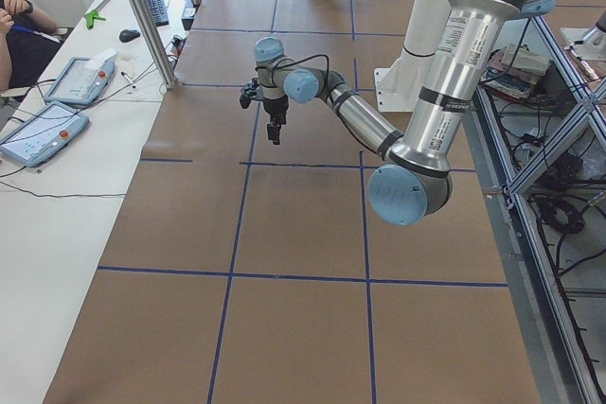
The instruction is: Left arm hands cup to right arm to dump lemon
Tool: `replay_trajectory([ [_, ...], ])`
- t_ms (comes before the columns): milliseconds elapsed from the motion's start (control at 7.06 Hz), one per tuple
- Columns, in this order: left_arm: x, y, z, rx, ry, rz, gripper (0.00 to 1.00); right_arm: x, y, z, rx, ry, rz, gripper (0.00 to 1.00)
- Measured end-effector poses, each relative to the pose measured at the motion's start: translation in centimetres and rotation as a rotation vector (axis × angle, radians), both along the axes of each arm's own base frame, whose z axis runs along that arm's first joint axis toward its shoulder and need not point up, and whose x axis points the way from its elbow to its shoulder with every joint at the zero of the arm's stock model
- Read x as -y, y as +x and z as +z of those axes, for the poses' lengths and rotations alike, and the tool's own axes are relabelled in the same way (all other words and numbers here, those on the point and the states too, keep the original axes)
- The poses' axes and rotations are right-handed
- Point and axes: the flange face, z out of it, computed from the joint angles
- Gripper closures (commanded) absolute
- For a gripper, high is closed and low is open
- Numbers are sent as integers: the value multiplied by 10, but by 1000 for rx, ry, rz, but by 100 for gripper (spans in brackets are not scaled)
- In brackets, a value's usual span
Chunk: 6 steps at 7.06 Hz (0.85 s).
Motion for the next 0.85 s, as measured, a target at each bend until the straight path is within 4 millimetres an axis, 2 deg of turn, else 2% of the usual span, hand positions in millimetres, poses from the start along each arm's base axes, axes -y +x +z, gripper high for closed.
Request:
replay_trajectory([
  [142,0,0,0,-1,0,-1,0,-7,15,23,94,-26,10,91],
  [283,0,0,-1,-2,0,-4,0,-9,24,36,192,-58,23,93],
  [425,0,0,-2,-4,-2,-9,0,-10,31,42,309,-104,33,97],
  [850,0,0,-8,-9,-2,-20,0,-17,54,49,728,-262,17,97],
])
